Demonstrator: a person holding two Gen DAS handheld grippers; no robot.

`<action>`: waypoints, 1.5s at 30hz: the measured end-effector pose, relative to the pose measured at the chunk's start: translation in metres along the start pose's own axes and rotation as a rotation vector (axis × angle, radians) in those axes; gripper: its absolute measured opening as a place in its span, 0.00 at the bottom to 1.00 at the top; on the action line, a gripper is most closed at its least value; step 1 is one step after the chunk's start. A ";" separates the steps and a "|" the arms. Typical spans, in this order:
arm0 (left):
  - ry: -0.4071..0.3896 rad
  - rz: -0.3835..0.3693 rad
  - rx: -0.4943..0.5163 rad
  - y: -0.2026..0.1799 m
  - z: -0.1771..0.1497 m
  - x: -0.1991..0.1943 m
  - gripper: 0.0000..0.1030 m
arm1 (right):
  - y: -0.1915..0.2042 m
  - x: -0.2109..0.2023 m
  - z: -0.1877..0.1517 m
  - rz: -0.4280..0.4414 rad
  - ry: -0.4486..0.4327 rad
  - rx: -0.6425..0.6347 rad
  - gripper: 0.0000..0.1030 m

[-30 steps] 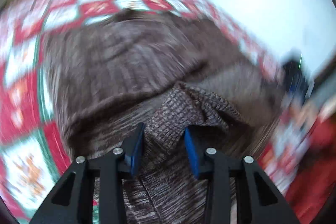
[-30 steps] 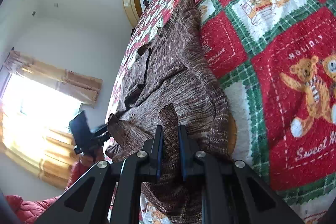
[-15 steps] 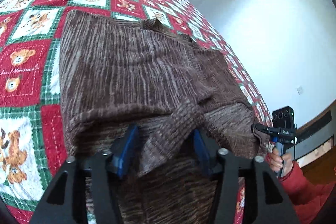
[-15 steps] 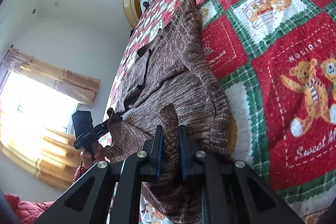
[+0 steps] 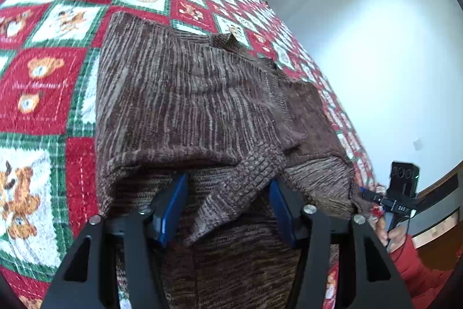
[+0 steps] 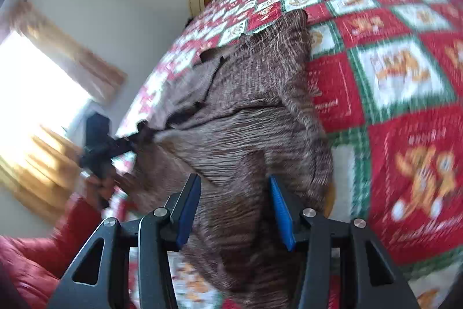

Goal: Fold small clothes

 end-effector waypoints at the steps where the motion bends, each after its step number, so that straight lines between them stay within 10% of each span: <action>1: 0.002 0.014 0.013 -0.003 0.000 0.001 0.57 | 0.003 0.003 0.001 -0.003 0.013 -0.025 0.48; 3: 0.004 0.047 0.037 -0.007 0.001 0.004 0.58 | 0.005 0.008 0.003 -0.016 0.033 -0.053 0.48; 6: -0.005 0.077 0.056 -0.009 -0.001 0.004 0.56 | 0.009 0.011 0.001 -0.097 0.069 -0.100 0.08; 10: -0.026 0.108 0.051 -0.009 -0.006 0.001 0.07 | 0.019 -0.003 -0.005 -0.135 0.010 -0.120 0.08; 26: -0.371 0.024 -0.006 -0.029 0.014 -0.081 0.06 | 0.070 -0.062 0.062 -0.206 -0.292 -0.181 0.08; 32: -0.274 0.136 0.079 -0.026 0.018 -0.063 0.06 | 0.068 -0.046 0.080 -0.253 -0.255 -0.222 0.08; 38: -0.152 0.153 0.116 -0.013 0.001 -0.042 0.44 | 0.055 -0.044 0.055 -0.228 -0.230 -0.167 0.08; 45: -0.056 0.221 0.132 -0.009 -0.007 0.001 0.42 | 0.044 -0.046 0.044 -0.220 -0.228 -0.128 0.08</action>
Point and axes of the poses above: each gripper's, at about its wrist camera, not at the fingertips, and x roughly the way its jaws point, y to its left, z to its top, the point moved 2 cm from there along x, roughly the way its jaws point, and after that the axes turned 4 degrees about -y, right-handed, at the moved point
